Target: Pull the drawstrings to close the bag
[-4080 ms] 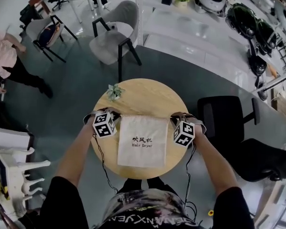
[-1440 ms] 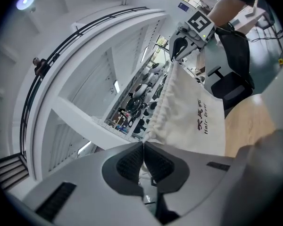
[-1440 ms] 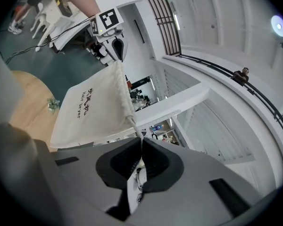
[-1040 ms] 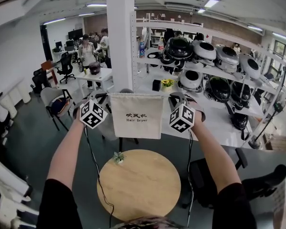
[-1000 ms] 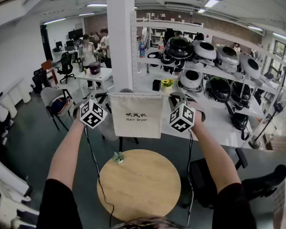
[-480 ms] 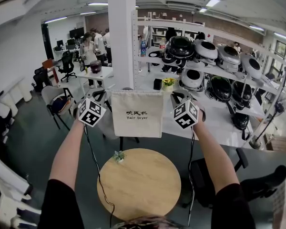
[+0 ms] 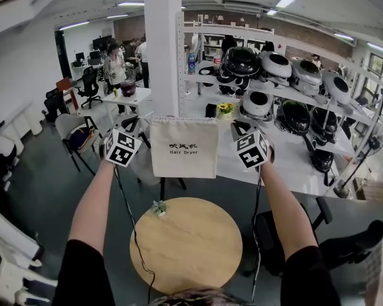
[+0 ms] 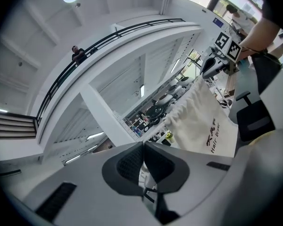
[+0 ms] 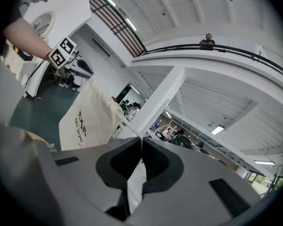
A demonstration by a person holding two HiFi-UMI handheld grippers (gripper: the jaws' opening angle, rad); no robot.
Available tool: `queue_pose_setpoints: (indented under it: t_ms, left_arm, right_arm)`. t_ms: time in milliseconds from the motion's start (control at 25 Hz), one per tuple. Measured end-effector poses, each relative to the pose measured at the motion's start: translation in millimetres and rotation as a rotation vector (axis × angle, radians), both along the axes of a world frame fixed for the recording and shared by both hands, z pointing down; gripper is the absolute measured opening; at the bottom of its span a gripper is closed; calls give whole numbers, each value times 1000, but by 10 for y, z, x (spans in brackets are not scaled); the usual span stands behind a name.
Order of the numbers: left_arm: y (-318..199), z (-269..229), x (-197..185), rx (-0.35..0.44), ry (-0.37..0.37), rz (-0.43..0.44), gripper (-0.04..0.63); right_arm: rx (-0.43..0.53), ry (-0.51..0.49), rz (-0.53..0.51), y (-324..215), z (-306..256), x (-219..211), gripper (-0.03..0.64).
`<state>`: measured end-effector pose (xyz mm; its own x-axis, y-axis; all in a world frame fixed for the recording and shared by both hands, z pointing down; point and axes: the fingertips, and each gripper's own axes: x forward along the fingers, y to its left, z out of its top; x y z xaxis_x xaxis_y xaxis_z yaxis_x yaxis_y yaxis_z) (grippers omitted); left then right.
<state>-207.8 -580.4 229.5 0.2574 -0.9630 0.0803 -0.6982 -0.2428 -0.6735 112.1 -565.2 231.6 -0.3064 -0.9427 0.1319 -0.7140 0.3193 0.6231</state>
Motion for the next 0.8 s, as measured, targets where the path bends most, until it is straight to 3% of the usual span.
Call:
queue_pose_setpoints:
  t_ms: [800]
  left_arm:
    - [-10, -135, -149, -1, 191, -45, 20]
  right_arm:
    - [-53, -251, 20, -71, -59, 228, 5]
